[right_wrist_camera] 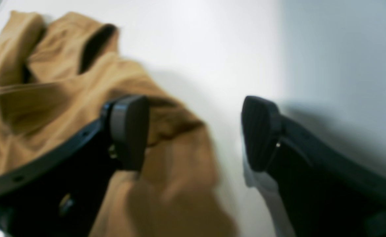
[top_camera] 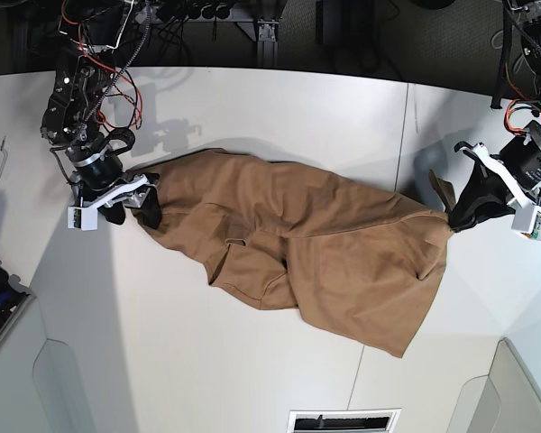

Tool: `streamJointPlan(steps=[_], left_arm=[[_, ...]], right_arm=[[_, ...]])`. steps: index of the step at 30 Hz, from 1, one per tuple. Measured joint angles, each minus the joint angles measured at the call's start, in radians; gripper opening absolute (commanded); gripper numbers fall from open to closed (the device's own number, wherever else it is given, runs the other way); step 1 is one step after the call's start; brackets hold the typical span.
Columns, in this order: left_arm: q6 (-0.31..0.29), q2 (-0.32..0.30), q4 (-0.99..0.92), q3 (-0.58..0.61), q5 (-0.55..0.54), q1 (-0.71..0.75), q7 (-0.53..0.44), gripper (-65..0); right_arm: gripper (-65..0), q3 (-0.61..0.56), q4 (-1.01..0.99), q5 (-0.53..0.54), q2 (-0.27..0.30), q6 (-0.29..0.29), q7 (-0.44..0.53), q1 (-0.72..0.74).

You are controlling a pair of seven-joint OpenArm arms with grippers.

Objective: Layout the t-shirt on the table in an organized manner, then fold the t-shirt properly
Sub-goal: 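Hold shirt ends with both grippers and stretch them apart, then grasp the shirt hem with the left gripper and pull it flat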

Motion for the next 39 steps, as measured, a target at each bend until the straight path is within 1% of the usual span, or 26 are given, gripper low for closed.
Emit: streamJointPlan(steps=[2, 3, 4, 5, 8, 9, 14, 17, 19, 21, 23, 24, 26, 28, 29, 32, 35, 36, 37, 39], left_arm=[[0.0, 0.0, 0.0, 0.0, 0.0, 0.0, 0.0, -65.0], [0.0, 0.0, 0.0, 0.0, 0.0, 0.0, 0.0, -65.0], [0.0, 0.0, -0.001, 0.0, 0.0, 0.0, 0.0, -65.0], [0.0, 0.0, -0.002, 0.0, 0.0, 0.0, 0.0, -65.0], [0.0, 0.0, -0.014, 0.0, 0.014, 0.0, 0.0, -65.0], [0.0, 0.0, -0.021, 0.0, 0.018, 0.0, -0.002, -65.0], [-0.003, 0.0, -0.134, 0.0, 0.069, -0.003, -0.113, -65.0], [-0.003, 0.003, -0.22, 0.0, 0.091, -0.023, -0.132, -65.0], [-0.003, 0.001, -0.259, 0.0, 0.093, -0.051, -0.129, -64.8], [-0.003, -0.013, -0.266, 0.002, 0.088, -0.072, -0.129, -58.1], [-0.009, -0.043, -0.264, 0.001, 0.028, -0.072, -0.114, -54.9], [-0.023, -0.051, -0.264, -0.01, 0.005, -0.072, -0.078, -54.8], [-0.023, -0.05, -0.264, -0.04, -0.077, -0.062, -0.032, -54.8], [-0.024, -0.05, -0.26, -0.056, -0.17, -0.03, -0.011, -54.8], [-0.024, -0.05, -0.251, -0.06, -0.198, -0.006, 0.0, -54.8], [-0.026, -0.034, -0.216, -0.06, -0.225, 0.068, 0.021, -54.8], [-0.026, 0.0, -0.204, -0.06, -0.225, 0.118, 0.023, -54.8], [-0.026, 0.013, -0.204, -0.06, -0.224, 0.122, 0.022, -54.3], [-0.026, 0.024, -0.204, -0.06, -0.224, 0.121, 0.022, -52.5], [-0.026, 0.039, -0.203, -0.058, -0.225, 0.11, 0.014, -45.9]], right_arm=[[-22.4, -0.013, -0.001, 0.024, 0.0, 0.0, -0.003, 0.0], [-25.1, -0.019, -0.001, 0.029, 0.0, 0.004, -0.004, 0.0], [-30.1, -0.024, -0.001, 0.034, 0.0, 0.004, -0.004, 0.0], [-37.2, -0.027, -0.001, 0.037, -0.001, 0.005, -0.004, 0.0], [-63.0, -0.029, -0.001, 0.039, -0.016, 0.006, -0.016, 0.0], [-65.0, -0.03, -0.001, 0.042, -0.022, 0.006, -0.02, 0.0], [-65.0, -0.018, 0.016, 0.086, -0.025, 0.006, -0.029, -0.001], [-65.0, 0.023, 0.099, 0.115, -0.024, 0.007, -0.079, -0.005], [-65.0, 0.066, 0.174, 0.141, -0.025, 0.01, -0.137, -0.005], [-65.0, 0.115, 0.256, 0.182, -0.025, 0.012, -0.19, -0.009], [-65.0, 0.163, 0.348, 0.234, -0.016, 0.021, -0.203, -0.031], [-65.0, 0.187, 0.389, 0.248, -0.008, 0.021, -0.202, -0.046], [-65.0, 0.235, 0.459, 0.254, 0.011, 0.021, -0.203, -0.088], [-65.0, 0.269, 0.503, 0.254, 0.031, 0.018, -0.205, -0.134], [-65.0, 0.282, 0.516, 0.268, 0.042, 0.02, -0.207, -0.159], [-65.0, 0.309, 0.527, 0.33, 0.06, 0.018, -0.239, -0.231], [-65.0, 0.312, 0.527, 0.336, 0.059, 0.019, -0.251, -0.296], [-63.7, 0.31, 0.526, 0.335, 0.056, 0.019, -0.254, -0.311], [-57.3, 0.31, 0.526, 0.335, 0.055, 0.019, -0.254, -0.322], [-42.5, 0.31, 0.526, 0.338, 0.055, 0.019, -0.253, -0.336]])
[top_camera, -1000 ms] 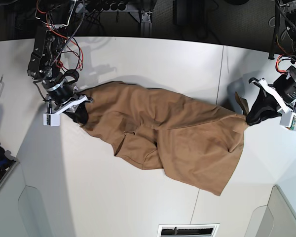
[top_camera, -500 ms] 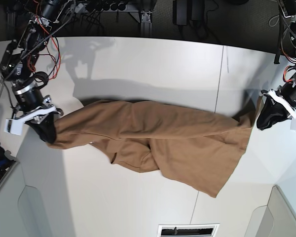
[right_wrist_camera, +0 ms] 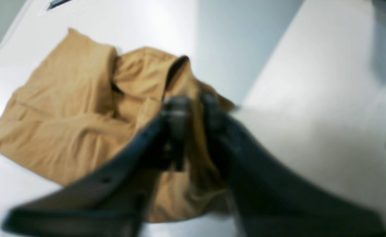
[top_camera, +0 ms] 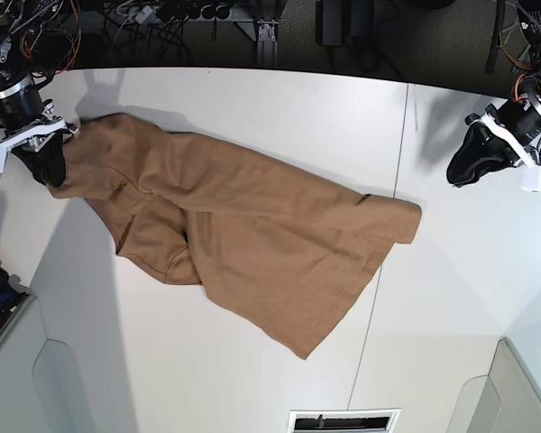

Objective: Layout the t-shirt on the table in an organized manner, then fold the t-shirt properly
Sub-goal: 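Grasp the shirt hem with the left gripper and pull it flat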

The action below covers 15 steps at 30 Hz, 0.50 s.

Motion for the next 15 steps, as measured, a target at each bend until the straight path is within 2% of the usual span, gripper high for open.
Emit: streamJointPlan(steps=[2, 3, 6, 8, 12, 15], left_arm=[[0.0, 0.0, 0.0, 0.005, 0.0, -0.011, -0.009, -38.5], [0.0, 0.001, 0.0, 0.011, 0.001, -0.021, -0.013, -36.5], [0.0, 0.0, 0.0, 0.058, 0.061, -0.072, -0.015, -36.1], [0.0, 0.0, 0.0, 0.101, 0.103, -0.107, -0.059, -36.1], [0.0, 0.0, -0.003, 0.218, 0.282, -0.157, -0.134, -35.9], [-0.001, 0.0, -0.034, 0.298, 0.354, -0.206, -0.171, -35.9]], right_arm=[[-31.2, 0.0, 0.0, 0.001, 0.0, 0.0, -0.001, -0.005], [-28.9, 0.0, 0.0, 0.002, 0.0, 0.0, -0.001, -0.006], [-29.0, 0.0, 0.0, 0.037, 0.0, 0.0, 0.002, -0.003], [-29.0, 0.006, 0.0, 0.052, 0.0, 0.0, 0.003, 0.004], [-29.0, 0.035, 0.001, 0.051, -0.013, -0.001, 0.003, 0.024], [-29.0, 0.053, 0.001, 0.046, -0.039, -0.008, 0.005, 0.042]])
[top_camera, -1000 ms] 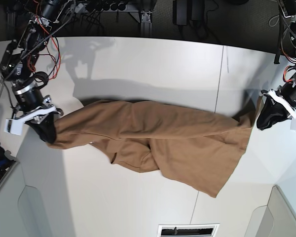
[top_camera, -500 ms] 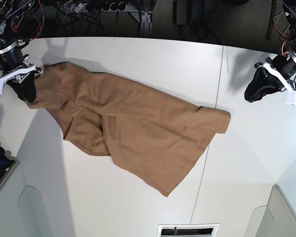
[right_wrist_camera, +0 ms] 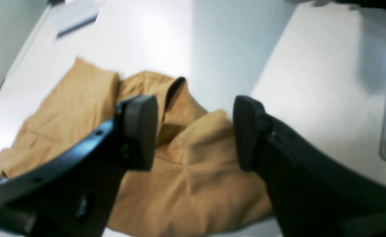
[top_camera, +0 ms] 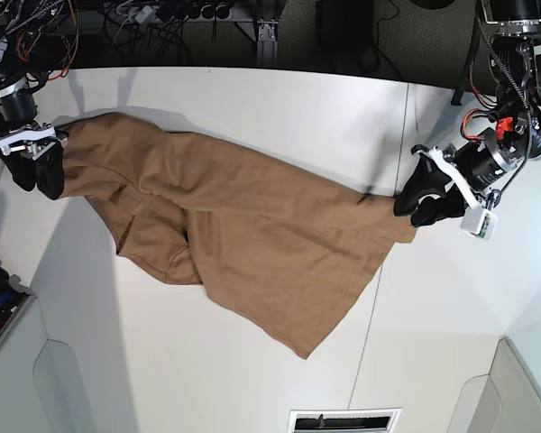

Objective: Layout the t-shirt on the table in an organized manner, then fold the t-shirt properly
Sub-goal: 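Grasp the shirt hem with the left gripper and pull it flat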

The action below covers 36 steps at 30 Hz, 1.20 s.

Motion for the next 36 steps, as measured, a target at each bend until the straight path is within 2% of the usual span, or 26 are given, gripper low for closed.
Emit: streamJointPlan(steps=[6, 11, 19, 21, 26, 27, 31, 36], left_arm=[[0.0, 0.001, -0.118, 0.101, 0.109, -0.079, -0.018, -34.5], [0.011, 0.002, -0.261, 0.111, 0.142, -0.156, -0.089, -34.5], [0.012, 0.005, -0.457, 0.111, 0.157, -0.261, -0.089, -34.8], [0.011, 0.011, -0.484, 0.11, 0.151, -0.264, -0.104, -38.8], [0.011, 0.014, -0.502, 0.11, 0.151, -0.262, -0.1, -62.7], [0.011, 0.014, -0.502, 0.11, 0.15, -0.262, -0.098, -65.0], [0.011, 0.008, -0.502, 0.11, 0.149, -0.262, -0.095, -65.0], [0.011, -0.037, -0.503, 0.11, 0.119, -0.261, -0.056, -65.0]], right_arm=[[-29.0, -0.001, -0.005, -0.108, -0.015, -0.005, 0.001, 0.009], [-29.0, -0.001, -0.067, -0.117, -0.012, -0.008, 0.01, 0.009], [-29.0, -0.002, -0.197, -0.141, -0.01, -0.01, 0.086, 0.009], [-29.0, -0.004, -0.219, -0.141, -0.01, -0.01, 0.092, 0.011], [-29.0, -0.004, -0.238, -0.143, -0.01, -0.011, 0.092, 0.038], [-29.0, -0.004, -0.238, -0.142, -0.01, -0.011, 0.092, 0.047], [-29.0, -0.005, -0.211, -0.091, 0.005, -0.011, 0.09, 0.056], [-29.0, -0.004, -0.156, -0.104, 0.009, -0.011, 0.095, 0.059]])
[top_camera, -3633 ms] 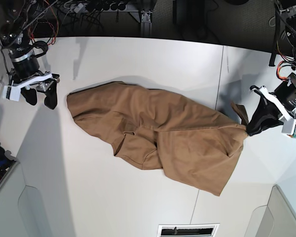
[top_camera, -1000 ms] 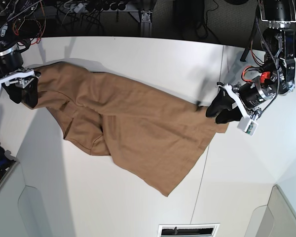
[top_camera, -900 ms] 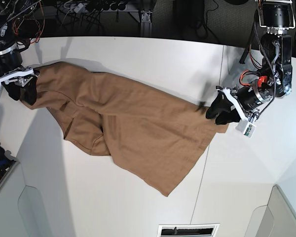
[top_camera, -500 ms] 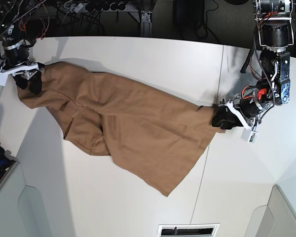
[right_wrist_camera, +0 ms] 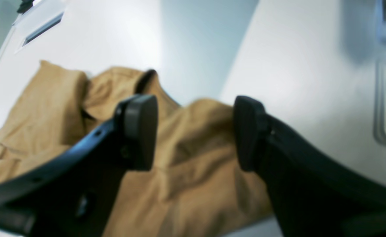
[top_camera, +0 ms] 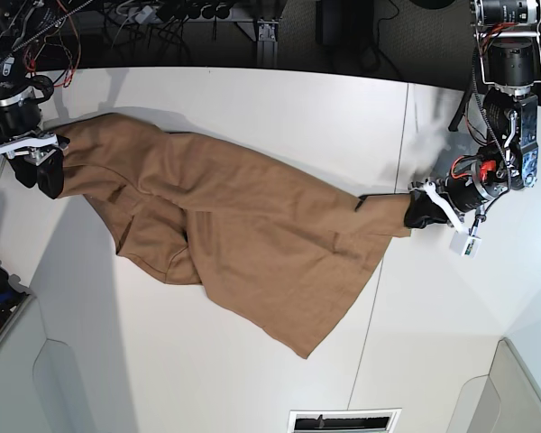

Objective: Layout the t-shirt on the table in an organized manner, then fold the t-shirt properly
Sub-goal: 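Grasp the shirt hem with the left gripper and pull it flat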

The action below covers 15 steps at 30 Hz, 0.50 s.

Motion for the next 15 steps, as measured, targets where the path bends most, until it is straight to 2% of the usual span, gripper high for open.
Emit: streamJointPlan(steps=[2, 5, 6, 10, 15], left_arm=[[0.0, -0.009, 0.0, 0.0, -0.019, -0.001, 0.01, -65.0], [-0.004, -0.006, 0.0, 0.0, -0.024, -0.001, 0.009, -65.0], [-0.004, -0.002, 0.0, 0.0, -0.024, -0.001, 0.009, -65.0], [-0.004, 0.003, 0.0, 0.001, -0.024, 0.0, 0.01, -65.0], [-0.005, 0.001, 0.0, 0.001, -0.024, 0.0, 0.01, -65.0]], right_arm=[[-29.0, 0.0, 0.0, -0.059, -0.001, -0.001, 0.015, 0.011], [-29.0, 0.0, -0.003, -0.135, -0.002, -0.081, 0.019, 0.046], [-29.0, 0.0, -0.009, -0.151, 0.002, -0.091, 0.019, 0.06], [-29.0, -0.013, -0.05, -0.166, 0.022, -0.088, 0.023, 0.1], [-29.0, -0.089, -0.135, -0.211, 0.051, -0.085, 0.024, 0.107]])
